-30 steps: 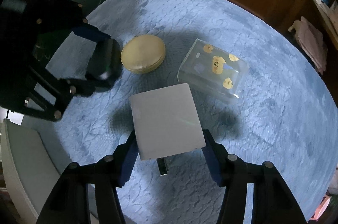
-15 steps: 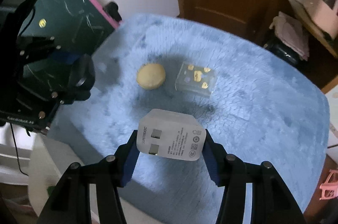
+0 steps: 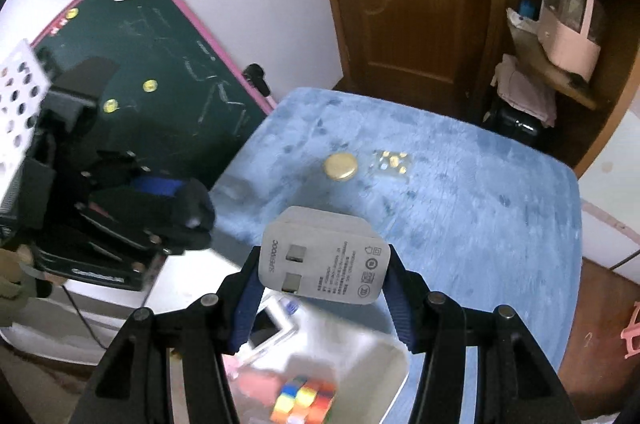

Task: Organize rigid objects
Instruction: 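Carry black charger and white charger into the white tray and open both grippers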

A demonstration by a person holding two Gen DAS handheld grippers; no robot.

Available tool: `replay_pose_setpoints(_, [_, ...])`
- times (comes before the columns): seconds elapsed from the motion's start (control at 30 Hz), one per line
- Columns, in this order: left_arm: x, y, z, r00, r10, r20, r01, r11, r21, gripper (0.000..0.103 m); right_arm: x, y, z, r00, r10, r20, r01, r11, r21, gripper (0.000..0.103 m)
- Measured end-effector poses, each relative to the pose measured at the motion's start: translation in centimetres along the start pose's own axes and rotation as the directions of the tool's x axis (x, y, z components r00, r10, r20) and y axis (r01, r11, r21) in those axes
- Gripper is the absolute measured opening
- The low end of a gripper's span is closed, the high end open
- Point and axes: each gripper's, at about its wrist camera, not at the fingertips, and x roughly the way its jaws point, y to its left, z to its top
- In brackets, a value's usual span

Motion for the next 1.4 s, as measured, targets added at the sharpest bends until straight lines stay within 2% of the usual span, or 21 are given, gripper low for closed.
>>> replay_pose_setpoints(0.13, [0.7,-1.2,-2.6,0.999,-0.002,-0.034,0.002,1.000,-0.012,0.067,-1.0,1.5,-3.2,1.000,0.004,-0.020,-0.004,1.000,0.015,0.056])
replay_pose_setpoints(0.27, [2.0,-1.2,-4.9,0.997,0.006,-0.079,-0.012,0.998,-0.069,0.067,-0.1,2.0,-6.4,0.998,0.006,-0.062,-0.001,0.997,0.073,0.056])
replay_pose_setpoints(0.57, [5.5,0.5,-8.0,0.990,0.078,-0.119,-0.103,0.969,-0.223,0.067,4.0,2.2,-11.0,0.985,-0.070,-0.158,0.097,0.980,0.171,0.056])
replay_pose_setpoints(0.73, [7.0,1.0,-8.3,0.988,0.094,-0.122,-0.122,0.961,-0.250,0.067,6.3,1.5,-11.6,0.970,-0.134,-0.204,0.177,0.961,0.212,0.056])
replay_pose_setpoints(1.03, [9.2,1.8,-7.9,0.984,0.113,-0.136,-0.146,0.952,-0.270,0.067,9.2,0.6,-11.6,0.950,-0.181,-0.255,0.246,0.936,0.252,0.056])
replay_pose_setpoints(1.4, [10.3,1.3,-7.0,0.978,0.166,-0.124,-0.191,0.955,-0.227,0.067,11.0,1.0,-11.7,0.927,-0.248,-0.281,0.308,0.931,0.198,0.056])
